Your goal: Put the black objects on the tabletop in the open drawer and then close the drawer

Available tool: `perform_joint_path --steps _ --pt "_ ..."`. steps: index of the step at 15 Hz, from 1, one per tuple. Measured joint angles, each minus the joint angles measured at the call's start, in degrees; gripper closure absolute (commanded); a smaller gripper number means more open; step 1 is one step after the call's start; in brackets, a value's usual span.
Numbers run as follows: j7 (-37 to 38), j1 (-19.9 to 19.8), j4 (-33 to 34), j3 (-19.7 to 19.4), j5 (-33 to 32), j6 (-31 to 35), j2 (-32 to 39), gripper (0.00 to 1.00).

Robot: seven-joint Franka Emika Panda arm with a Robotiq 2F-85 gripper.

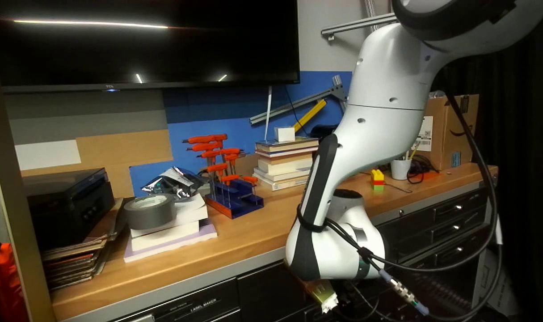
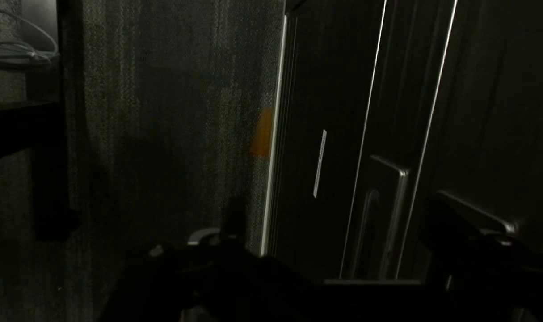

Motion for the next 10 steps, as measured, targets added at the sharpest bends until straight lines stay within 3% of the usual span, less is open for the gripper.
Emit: perform_joint_path --steps 2,6,10 --pt "-1.0 2.9 -1.0 -4.1 -1.5 -0.4 -0.5 0.0" --pt "-3.0 12.2 -8.2 -17.2 -6.7 -5.6 -5.7 0.0" --pt "-5.0 21.6 -17.1 -30.3 -18.7 -11.5 -14.4 0.0"
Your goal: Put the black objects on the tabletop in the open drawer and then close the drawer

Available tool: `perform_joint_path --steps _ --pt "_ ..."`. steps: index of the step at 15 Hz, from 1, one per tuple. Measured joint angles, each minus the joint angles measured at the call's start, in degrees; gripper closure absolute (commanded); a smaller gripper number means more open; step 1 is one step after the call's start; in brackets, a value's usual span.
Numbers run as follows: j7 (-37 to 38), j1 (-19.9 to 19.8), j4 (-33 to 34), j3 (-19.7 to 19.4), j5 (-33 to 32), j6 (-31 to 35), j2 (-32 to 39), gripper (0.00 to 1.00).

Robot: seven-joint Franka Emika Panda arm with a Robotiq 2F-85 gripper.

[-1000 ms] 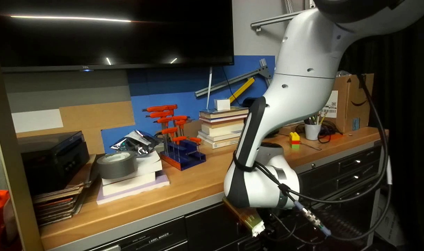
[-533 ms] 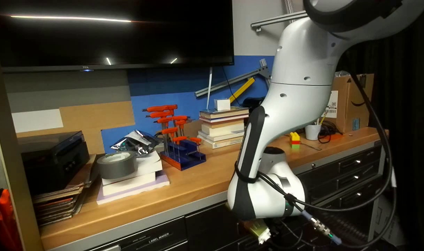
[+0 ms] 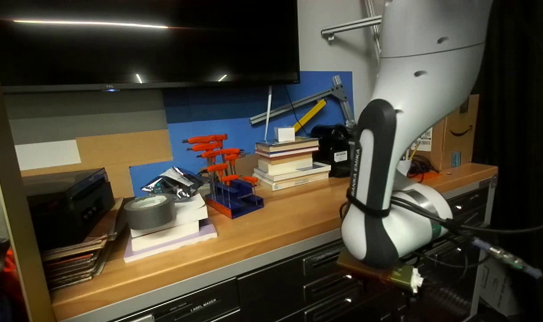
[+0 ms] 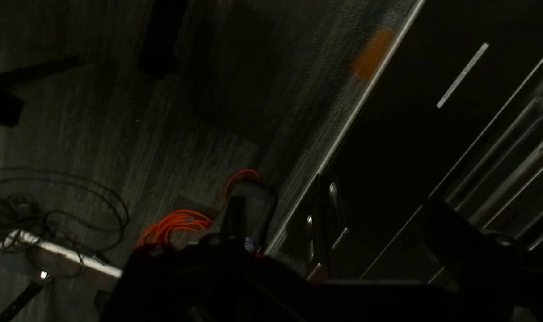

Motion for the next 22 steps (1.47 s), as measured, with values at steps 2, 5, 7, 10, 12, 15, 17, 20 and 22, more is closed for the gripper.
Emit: perform_joint_path --steps 2,5,7,10,12,15,17,20,22 --pt "-1.7 3.1 -3.9 -5.3 -7.9 -2.2 -5.6 0.0" --pt "-4.2 8.2 -7.9 -14.2 -20.7 -7.2 -14.6 0.0" --pt "-6.4 10.7 -9.1 -19.0 -28.3 -11.2 -20.7 0.0" --pt "-11.9 11.3 -9.2 -22.2 -35.9 -18.0 -29.9 0.0" --pt "-17.0 11.0 -9.0 -22.3 -37.9 -23.6 -36.2 0.0" --pt "-25.1 10.0 -8.2 -20.4 -38.9 -33.8 -45.8 0.0" --pt "-30.5 9.3 -7.0 -18.0 -38.8 -42.3 -52.5 0.0" --pt "-39.5 6.2 -4.6 -11.4 -37.0 -54.7 -61.6 0.0" --pt "-45.1 6.4 -2.8 -9.8 -36.7 -60.7 -66.7 0.0"
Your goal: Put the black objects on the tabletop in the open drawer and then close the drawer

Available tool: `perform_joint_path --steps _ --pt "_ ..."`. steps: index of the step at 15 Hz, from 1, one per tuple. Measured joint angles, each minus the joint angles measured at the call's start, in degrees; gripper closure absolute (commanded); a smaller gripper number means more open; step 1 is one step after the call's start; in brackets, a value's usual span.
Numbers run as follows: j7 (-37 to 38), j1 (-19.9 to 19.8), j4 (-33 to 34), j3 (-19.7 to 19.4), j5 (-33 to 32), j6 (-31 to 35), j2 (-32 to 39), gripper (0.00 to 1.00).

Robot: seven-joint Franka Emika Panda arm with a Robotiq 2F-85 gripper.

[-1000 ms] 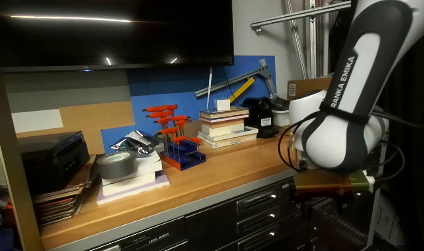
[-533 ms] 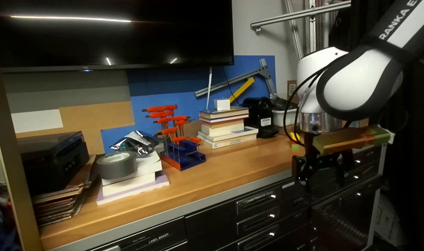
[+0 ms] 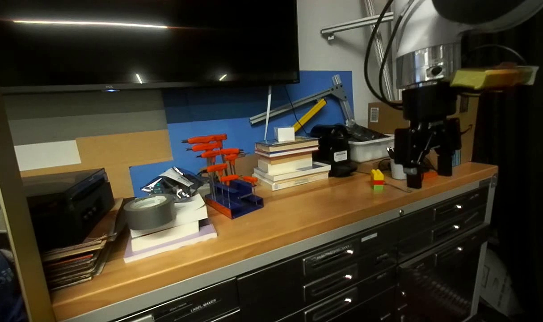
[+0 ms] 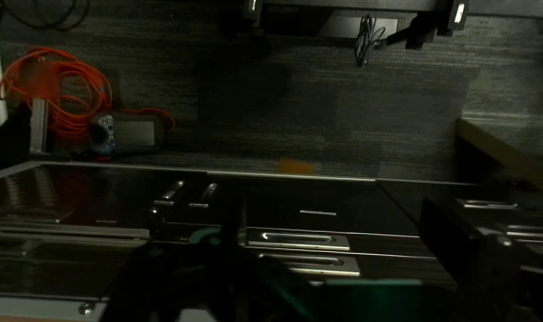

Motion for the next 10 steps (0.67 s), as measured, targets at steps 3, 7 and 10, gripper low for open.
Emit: perform_joint_path --steps 3,7,10 --pt "-8.6 0.1 1.2 0.2 0.3 -5.2 -5.8 0.0" --pt "-22.7 -11.2 0.7 8.4 10.3 -6.5 -6.9 0.0" --pt "-29.3 -20.4 0.2 14.9 14.8 -8.4 -6.9 0.0"
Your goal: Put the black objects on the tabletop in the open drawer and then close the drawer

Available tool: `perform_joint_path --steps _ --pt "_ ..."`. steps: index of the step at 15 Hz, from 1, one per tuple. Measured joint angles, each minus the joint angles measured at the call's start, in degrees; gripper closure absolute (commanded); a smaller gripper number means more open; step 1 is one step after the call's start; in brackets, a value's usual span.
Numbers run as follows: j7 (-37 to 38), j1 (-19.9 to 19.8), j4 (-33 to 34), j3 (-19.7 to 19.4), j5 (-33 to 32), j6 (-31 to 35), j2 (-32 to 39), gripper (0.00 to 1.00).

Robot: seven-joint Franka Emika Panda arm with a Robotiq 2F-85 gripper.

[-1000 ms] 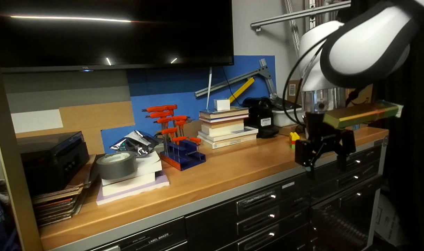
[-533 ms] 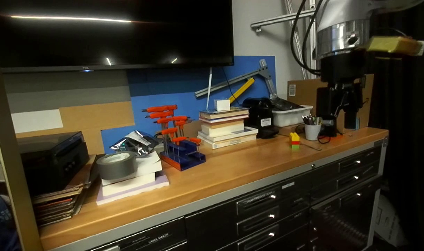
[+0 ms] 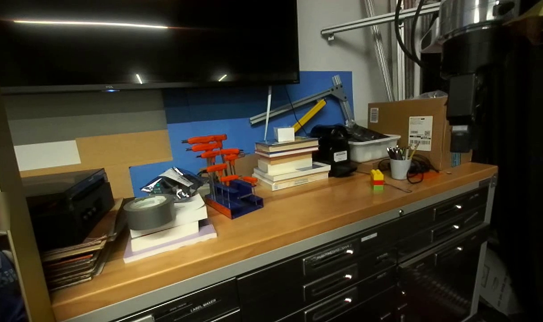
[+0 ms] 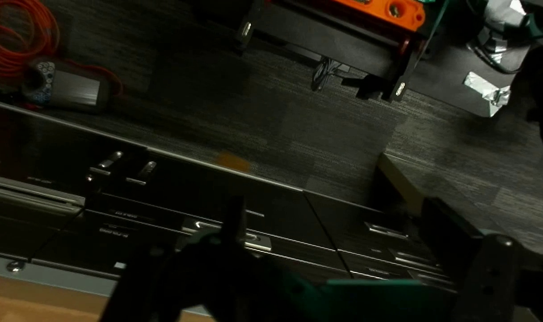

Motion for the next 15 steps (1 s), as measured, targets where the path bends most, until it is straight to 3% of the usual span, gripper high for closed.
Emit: perform_joint_path --steps 3,6,15 --pt "-3.2 -5.5 -0.3 3.0 1.5 -1.1 0.0 0.0" --pt "-4.6 -8.5 -0.9 4.5 1.9 -1.1 0.0 0.0" --pt "-4.9 -10.5 -2.0 6.2 2.3 -1.1 -0.1 0.0"
